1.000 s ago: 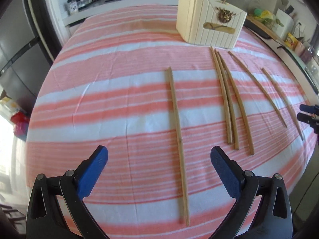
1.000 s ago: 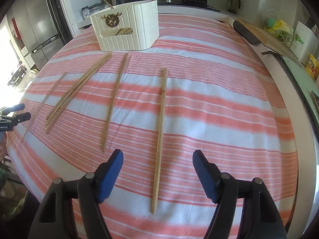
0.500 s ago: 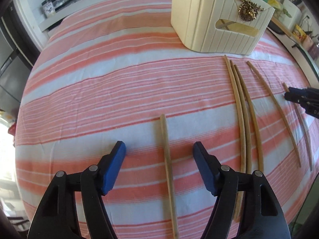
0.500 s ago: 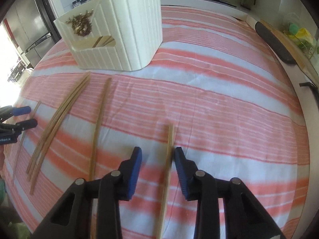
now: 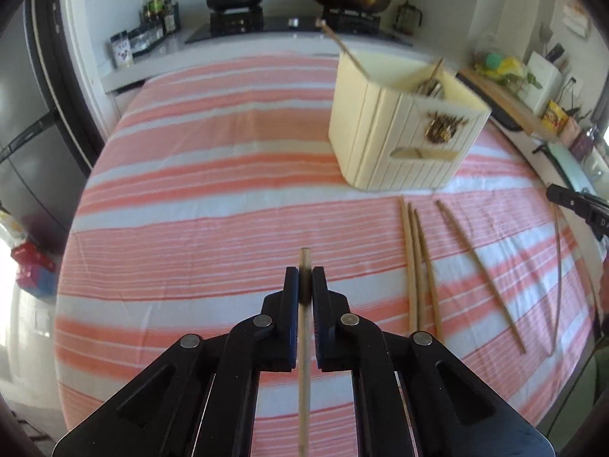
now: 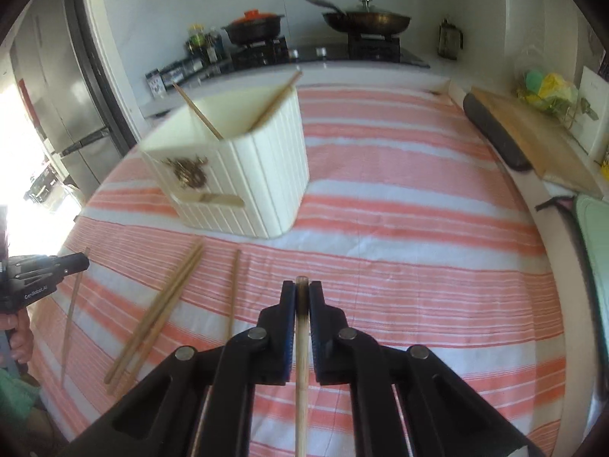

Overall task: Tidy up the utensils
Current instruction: 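Close the left tool on a chopstick while the right tool closes on another, then lift both chopsticks and carry them with both tools over the caddy, then open both tools to drop the chopsticks into the caddy, then move both open tools back to the remaining chopsticks on the cloth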

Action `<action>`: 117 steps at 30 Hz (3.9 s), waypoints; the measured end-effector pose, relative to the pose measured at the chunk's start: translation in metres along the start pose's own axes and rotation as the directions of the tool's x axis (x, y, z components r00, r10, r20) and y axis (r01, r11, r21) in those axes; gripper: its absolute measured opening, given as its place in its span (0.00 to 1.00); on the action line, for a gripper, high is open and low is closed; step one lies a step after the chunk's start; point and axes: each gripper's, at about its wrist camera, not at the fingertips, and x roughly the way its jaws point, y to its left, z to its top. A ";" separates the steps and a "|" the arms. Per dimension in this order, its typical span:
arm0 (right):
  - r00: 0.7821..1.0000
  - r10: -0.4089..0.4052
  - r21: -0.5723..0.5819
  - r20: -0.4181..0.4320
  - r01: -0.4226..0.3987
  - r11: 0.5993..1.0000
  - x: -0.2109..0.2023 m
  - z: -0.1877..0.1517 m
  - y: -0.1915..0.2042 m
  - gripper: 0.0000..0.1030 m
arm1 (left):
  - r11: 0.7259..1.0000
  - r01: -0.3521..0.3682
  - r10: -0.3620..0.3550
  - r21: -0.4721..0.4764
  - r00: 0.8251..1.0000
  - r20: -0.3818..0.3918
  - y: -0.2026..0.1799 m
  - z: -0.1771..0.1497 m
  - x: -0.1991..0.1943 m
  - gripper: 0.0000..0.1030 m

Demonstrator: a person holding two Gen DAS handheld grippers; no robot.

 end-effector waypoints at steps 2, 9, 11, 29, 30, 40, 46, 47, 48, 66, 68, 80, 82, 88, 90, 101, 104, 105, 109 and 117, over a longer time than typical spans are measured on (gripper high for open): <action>0.998 0.020 -0.017 0.066 -0.019 1.000 -0.034 0.006 0.005 0.07 | 1.000 0.021 -0.021 0.000 0.997 0.070 -0.003 0.006 -0.031 0.05; 0.968 0.039 -0.092 0.249 -0.017 0.996 -0.127 0.017 0.034 0.07 | 0.996 0.085 -0.085 0.010 0.964 0.252 -0.015 0.027 -0.113 0.04; 0.956 0.044 -0.092 0.289 -0.018 0.996 -0.144 0.020 0.039 0.07 | 0.994 0.107 -0.104 0.005 0.951 0.292 -0.015 0.032 -0.129 0.04; 0.822 0.088 -0.131 0.562 -0.016 0.991 -0.188 0.079 0.072 0.07 | 0.984 0.176 -0.153 -0.015 0.892 0.426 -0.012 0.083 -0.182 0.04; 0.821 0.087 -0.134 0.564 -0.013 0.991 -0.187 0.084 0.074 0.07 | 0.984 0.175 -0.152 -0.014 0.887 0.435 -0.014 0.088 -0.184 0.04; 0.772 0.051 -0.102 0.633 0.019 0.995 -0.165 0.155 0.076 0.07 | 0.991 0.132 -0.103 -0.020 0.848 0.520 -0.033 0.161 -0.169 0.04; 0.778 0.038 -0.074 0.627 0.011 0.997 -0.111 0.177 0.063 0.07 | 0.994 0.101 -0.074 -0.039 0.894 0.443 -0.042 0.185 -0.109 0.04; 0.787 0.037 -0.074 0.616 0.011 0.997 -0.099 0.178 0.062 0.07 | 0.994 0.097 -0.071 -0.041 0.904 0.423 -0.043 0.186 -0.097 0.04; 0.797 0.036 -0.074 0.603 0.011 0.997 -0.088 0.178 0.061 0.07 | 0.995 0.093 -0.068 -0.042 0.913 0.402 -0.044 0.187 -0.086 0.04; 0.953 0.106 -0.026 0.284 -0.103 0.994 -0.006 0.157 0.048 0.31 | 0.993 0.102 -0.087 -0.067 0.975 0.204 -0.052 0.162 -0.041 0.59; 0.944 0.124 -0.051 0.304 -0.113 0.992 -0.036 0.145 0.048 0.31 | 0.996 0.089 -0.084 -0.016 0.972 0.220 -0.050 0.141 -0.068 0.69; 0.960 -0.043 -0.219 0.277 0.107 0.970 -0.144 -0.090 0.045 0.47 | 0.995 -0.033 0.020 0.089 0.989 0.146 -0.040 -0.121 -0.125 0.93; 0.962 -0.097 -0.175 0.255 0.145 0.974 -0.136 -0.140 0.044 0.47 | 0.999 -0.030 0.027 0.022 0.994 0.104 -0.039 -0.147 -0.117 0.93; 0.986 -0.047 -0.049 0.159 0.055 0.997 -0.116 -0.217 0.049 0.47 | 0.998 0.038 -0.032 -0.058 0.995 0.090 -0.036 -0.162 -0.110 0.93; 0.987 -0.056 -0.086 0.152 0.069 0.994 -0.113 -0.218 0.057 0.47 | 0.998 0.024 -0.018 -0.055 0.995 0.094 -0.039 -0.160 -0.106 0.93; 0.988 -0.023 -0.086 0.150 0.036 0.996 -0.100 -0.211 0.075 0.47 | 0.994 0.076 -0.072 -0.073 0.996 0.058 -0.048 -0.141 -0.054 0.93; 0.990 -0.026 -0.065 0.136 0.036 0.997 -0.098 -0.217 0.070 0.47 | 0.995 0.089 -0.086 -0.050 0.995 0.058 -0.048 -0.120 -0.037 0.93; 0.991 -0.028 -0.056 0.131 0.036 0.998 -0.097 -0.219 0.069 0.47 | 0.995 0.092 -0.089 -0.045 0.994 0.064 -0.048 -0.113 -0.032 0.93; 0.992 -0.040 -0.024 0.121 0.043 0.999 -0.098 -0.222 0.061 0.47 | 0.996 0.082 -0.080 -0.025 0.995 0.067 -0.050 -0.092 -0.005 0.93; 0.992 -0.049 -0.013 0.112 0.051 0.999 -0.098 -0.220 0.054 0.47 | 0.998 0.032 -0.032 0.052 0.999 -0.001 -0.057 -0.085 0.037 0.92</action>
